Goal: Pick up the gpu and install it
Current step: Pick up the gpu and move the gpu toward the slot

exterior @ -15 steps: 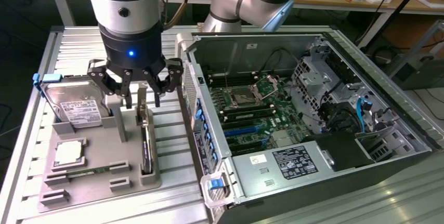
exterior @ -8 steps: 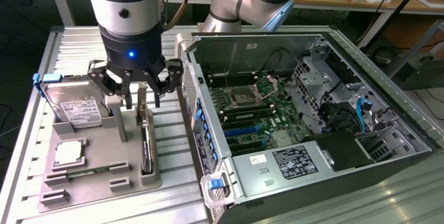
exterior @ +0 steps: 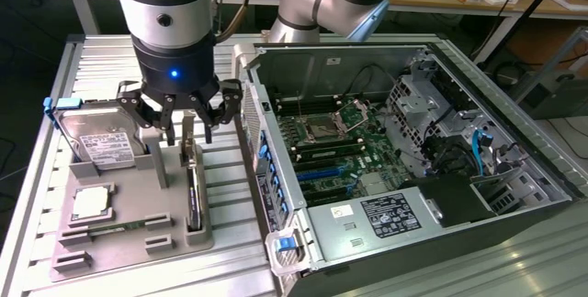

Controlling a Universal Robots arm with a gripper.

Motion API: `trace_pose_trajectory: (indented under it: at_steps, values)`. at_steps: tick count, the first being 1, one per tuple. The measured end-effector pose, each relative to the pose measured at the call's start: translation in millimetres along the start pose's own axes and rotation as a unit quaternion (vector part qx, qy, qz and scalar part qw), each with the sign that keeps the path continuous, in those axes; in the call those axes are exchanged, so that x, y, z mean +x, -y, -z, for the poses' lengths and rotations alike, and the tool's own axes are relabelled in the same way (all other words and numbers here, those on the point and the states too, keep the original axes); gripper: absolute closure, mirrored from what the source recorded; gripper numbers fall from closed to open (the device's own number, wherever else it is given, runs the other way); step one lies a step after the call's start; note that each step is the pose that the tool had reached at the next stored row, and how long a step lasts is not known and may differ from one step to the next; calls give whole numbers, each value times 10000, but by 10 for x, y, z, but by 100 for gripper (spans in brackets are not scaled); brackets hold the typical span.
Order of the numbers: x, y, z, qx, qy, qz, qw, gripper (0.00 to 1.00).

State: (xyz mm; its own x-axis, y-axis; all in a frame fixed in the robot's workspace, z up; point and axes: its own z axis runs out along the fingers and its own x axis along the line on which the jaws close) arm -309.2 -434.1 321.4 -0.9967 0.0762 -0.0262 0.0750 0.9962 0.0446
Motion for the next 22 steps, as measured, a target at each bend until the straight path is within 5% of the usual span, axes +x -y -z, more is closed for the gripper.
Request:
trace_pose_trajectory:
  at_steps: [7, 22]
  values:
    - [1, 28, -24, -1, 1, 0, 10000, 46]
    - [-8, 279, -33, 0, 0, 0, 10000, 46]
